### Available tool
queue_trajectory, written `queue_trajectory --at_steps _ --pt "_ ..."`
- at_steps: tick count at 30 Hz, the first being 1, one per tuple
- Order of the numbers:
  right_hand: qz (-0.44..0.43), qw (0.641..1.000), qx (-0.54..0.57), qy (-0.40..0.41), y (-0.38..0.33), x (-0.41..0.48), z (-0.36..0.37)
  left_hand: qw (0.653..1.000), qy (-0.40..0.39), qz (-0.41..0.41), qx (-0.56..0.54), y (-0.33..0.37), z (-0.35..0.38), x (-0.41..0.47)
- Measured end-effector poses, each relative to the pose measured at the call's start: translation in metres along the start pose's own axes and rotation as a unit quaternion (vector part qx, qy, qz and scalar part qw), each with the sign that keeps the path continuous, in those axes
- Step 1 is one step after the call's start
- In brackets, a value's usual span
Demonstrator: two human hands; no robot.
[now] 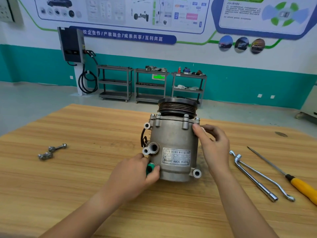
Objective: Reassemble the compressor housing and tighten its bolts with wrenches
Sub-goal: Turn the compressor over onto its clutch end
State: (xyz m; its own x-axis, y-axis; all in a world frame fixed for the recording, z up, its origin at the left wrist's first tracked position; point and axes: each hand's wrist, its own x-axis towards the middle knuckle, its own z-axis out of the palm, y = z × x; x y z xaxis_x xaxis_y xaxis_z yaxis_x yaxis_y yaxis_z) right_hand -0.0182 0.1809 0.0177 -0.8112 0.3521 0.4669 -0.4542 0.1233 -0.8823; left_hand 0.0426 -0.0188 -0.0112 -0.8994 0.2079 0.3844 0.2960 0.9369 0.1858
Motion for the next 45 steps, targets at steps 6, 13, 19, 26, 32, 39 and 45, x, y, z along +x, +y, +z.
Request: queue_trajectory --at_steps 6,13,19,26,32,39,45 --pt "-0.069 0.997 -0.023 -0.029 -0.008 0.001 0.001 1.0 0.015 -0.001 -0.019 0.002 -0.002 0.008" --pt "-0.026 0.997 -0.041 -0.068 -0.01 0.029 -0.005 0.999 0.03 0.007 -0.029 0.01 -0.011 0.026" --pt "-0.025 0.995 -0.065 -0.075 -0.009 0.041 0.011 0.998 0.003 -0.027 -0.049 0.004 -0.017 0.034" --pt "-0.007 0.989 -0.134 -0.069 -0.007 0.054 0.045 0.98 -0.089 -0.1 -0.151 -0.011 -0.025 0.052" --pt "0.139 0.953 -0.193 -0.186 -0.003 0.077 0.025 0.942 -0.261 -0.108 -0.18 -0.01 -0.044 0.093" --pt "0.154 0.956 -0.154 -0.195 0.015 0.044 -0.018 0.941 -0.308 -0.119 -0.071 0.03 -0.048 0.131" --pt "0.104 0.971 -0.142 -0.161 0.03 0.007 -0.038 0.957 -0.218 -0.12 -0.151 0.021 -0.041 0.11"
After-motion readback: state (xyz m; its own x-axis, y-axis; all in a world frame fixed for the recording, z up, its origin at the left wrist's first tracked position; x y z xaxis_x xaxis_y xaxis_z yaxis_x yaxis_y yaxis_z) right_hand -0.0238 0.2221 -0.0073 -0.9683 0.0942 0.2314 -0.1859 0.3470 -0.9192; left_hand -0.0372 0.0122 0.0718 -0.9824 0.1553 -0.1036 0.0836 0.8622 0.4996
